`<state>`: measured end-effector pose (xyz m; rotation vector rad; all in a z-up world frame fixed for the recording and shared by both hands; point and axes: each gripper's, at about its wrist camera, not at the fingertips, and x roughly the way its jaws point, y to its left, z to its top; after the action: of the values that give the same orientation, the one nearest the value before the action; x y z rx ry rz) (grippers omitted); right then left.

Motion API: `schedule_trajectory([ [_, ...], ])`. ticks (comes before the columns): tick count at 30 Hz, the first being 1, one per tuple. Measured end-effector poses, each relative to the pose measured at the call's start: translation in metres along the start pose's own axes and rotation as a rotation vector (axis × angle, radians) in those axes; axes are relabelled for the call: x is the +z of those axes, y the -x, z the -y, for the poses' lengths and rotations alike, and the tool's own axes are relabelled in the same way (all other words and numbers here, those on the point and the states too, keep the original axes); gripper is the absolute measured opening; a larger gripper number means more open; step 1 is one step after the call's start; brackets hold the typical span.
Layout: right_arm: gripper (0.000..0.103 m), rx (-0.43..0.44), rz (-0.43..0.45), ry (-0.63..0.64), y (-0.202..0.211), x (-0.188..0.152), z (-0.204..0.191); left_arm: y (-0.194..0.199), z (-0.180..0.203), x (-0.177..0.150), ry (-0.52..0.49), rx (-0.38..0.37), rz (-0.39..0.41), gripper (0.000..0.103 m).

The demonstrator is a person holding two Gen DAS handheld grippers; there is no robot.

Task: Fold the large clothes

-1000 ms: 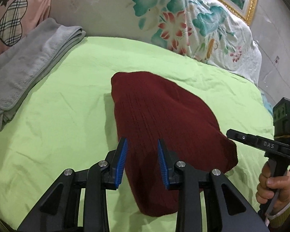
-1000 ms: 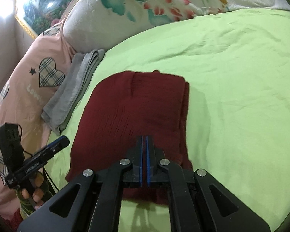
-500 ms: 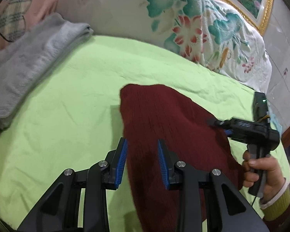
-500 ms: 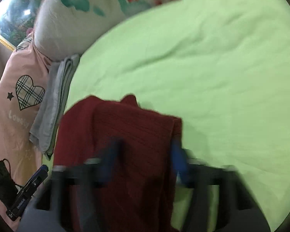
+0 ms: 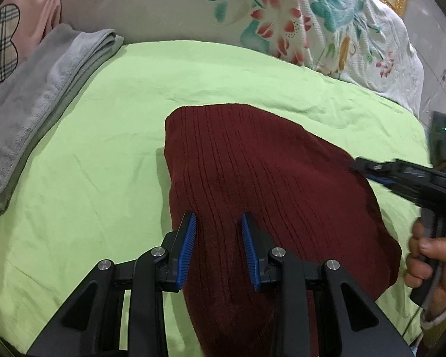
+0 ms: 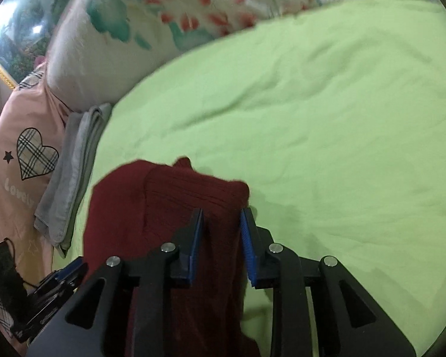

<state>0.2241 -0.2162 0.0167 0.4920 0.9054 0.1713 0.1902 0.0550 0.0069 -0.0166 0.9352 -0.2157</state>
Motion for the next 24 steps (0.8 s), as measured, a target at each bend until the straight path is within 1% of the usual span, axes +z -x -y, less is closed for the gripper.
schedule_trajectory([
  [2, 0.027, 0.039, 0.024, 0.019, 0.017, -0.009, -0.008, 0.001, 0.003, -0.002, -0.007, 0.014, 0.005, 0.031],
  [3, 0.027, 0.064, 0.019, 0.039, 0.024, -0.016, -0.014, 0.002, 0.005, -0.002, -0.011, 0.025, 0.007, 0.031],
  [6, 0.027, 0.091, -0.012, 0.087, 0.030, -0.036, -0.029, 0.002, 0.007, -0.003, -0.019, 0.043, 0.012, 0.031],
  [7, 0.027, 0.091, -0.029, 0.097, 0.029, -0.043, -0.031, 0.002, 0.007, -0.004, -0.018, 0.045, 0.012, 0.031],
  [10, 0.027, 0.030, -0.093, 0.124, 0.012, -0.057, -0.030, 0.004, 0.005, -0.004, -0.015, 0.044, 0.011, 0.031],
  [11, 0.027, 0.029, -0.108, 0.114, 0.008, -0.061, -0.026, 0.006, 0.005, -0.004, -0.016, 0.042, 0.010, 0.031],
  [12, 0.027, 0.035, -0.105, 0.101, 0.009, -0.062, -0.024, 0.009, 0.004, -0.004, -0.017, 0.043, 0.009, 0.031],
  [13, 0.027, 0.039, -0.099, 0.093, 0.011, -0.062, -0.024, 0.013, 0.004, -0.005, -0.018, 0.052, 0.009, 0.034],
  [16, 0.027, 0.047, -0.079, 0.114, 0.023, -0.060, -0.030, 0.031, 0.001, -0.011, -0.016, 0.077, 0.016, 0.035],
  [19, 0.027, 0.074, -0.060, 0.136, 0.038, -0.064, -0.034, 0.042, -0.004, -0.022, -0.012, 0.091, 0.014, 0.035],
  [21, 0.027, 0.091, -0.064, 0.155, 0.044, -0.070, -0.037, 0.045, -0.011, -0.032, 0.001, 0.079, -0.004, 0.035],
  [23, 0.027, 0.103, -0.074, 0.162, 0.050, -0.078, -0.037, 0.052, -0.020, -0.044, 0.034, 0.043, -0.014, 0.035],
  [24, 0.027, 0.107, -0.076, 0.164, 0.052, -0.081, -0.037, 0.057, -0.025, -0.050, 0.050, 0.011, -0.016, 0.035],
])
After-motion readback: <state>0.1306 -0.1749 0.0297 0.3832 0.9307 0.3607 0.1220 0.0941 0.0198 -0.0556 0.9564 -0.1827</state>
